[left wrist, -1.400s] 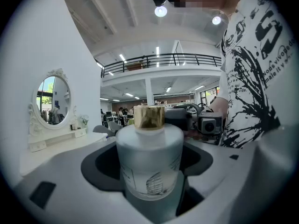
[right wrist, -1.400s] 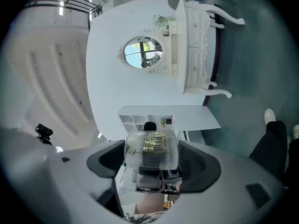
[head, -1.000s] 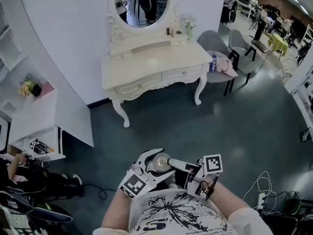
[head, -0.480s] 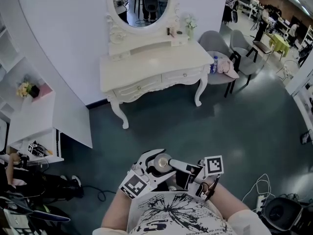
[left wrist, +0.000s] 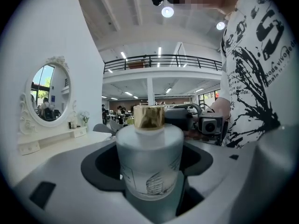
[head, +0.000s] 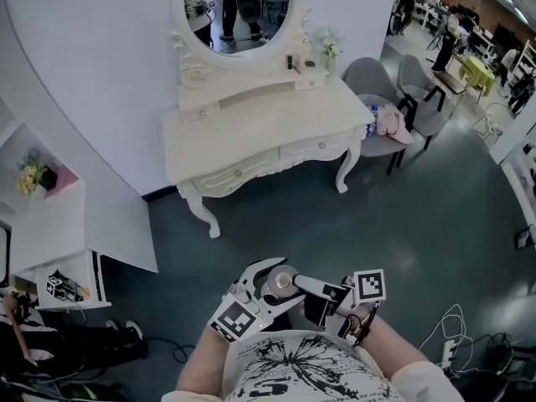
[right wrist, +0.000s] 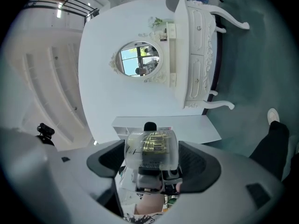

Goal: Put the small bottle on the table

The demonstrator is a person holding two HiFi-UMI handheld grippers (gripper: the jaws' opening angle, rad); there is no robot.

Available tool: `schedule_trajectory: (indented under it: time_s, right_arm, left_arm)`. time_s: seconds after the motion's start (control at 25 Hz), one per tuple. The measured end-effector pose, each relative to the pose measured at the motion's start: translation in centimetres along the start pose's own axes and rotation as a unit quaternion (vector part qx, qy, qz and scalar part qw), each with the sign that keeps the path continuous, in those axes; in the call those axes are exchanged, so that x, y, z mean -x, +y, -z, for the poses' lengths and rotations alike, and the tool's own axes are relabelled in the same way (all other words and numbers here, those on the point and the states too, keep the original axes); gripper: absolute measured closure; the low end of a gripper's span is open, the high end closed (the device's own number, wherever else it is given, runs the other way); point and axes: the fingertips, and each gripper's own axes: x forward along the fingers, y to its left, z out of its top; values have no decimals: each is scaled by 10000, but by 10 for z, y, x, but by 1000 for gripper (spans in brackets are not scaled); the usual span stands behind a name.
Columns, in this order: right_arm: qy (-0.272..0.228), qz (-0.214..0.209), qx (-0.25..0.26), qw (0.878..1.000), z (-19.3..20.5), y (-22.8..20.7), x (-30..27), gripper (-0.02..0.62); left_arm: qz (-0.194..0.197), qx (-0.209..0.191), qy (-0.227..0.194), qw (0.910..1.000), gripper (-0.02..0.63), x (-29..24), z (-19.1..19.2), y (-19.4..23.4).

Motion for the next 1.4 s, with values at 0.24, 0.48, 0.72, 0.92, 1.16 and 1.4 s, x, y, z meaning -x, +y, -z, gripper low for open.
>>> schedule_trajectory:
  time_s: [0.24,0.48,0.72,0.92,1.16,1.4]
  right_arm:
    - [-169,-21,68,9998,-78,1,-60,227]
    - [-232,-86,141,9996,-142,4,-117,227]
    - [-127,-150,111,9997,-185,4,-157,227]
    - [154,-140,39,9998,-221,-10,-181,227]
    - [633,-162,23,9979,-288,-21,-205,227]
    - [1167,-189,37,9930,-377,-17,-220,227]
  left_arm:
    - [179,-77,-26,9998,258,-13,-4,97]
    - [249,-203,-24,9995,258,-16,-9,181]
    - [114,-232,15,9997,258,-19,-9,241]
    - [-131,-123,46,9998,258,-31,1,283]
    - [-580,-35,100,9983,258,-63,7,350]
    - [-1100,46,127,9938,258,-115,-6,425]
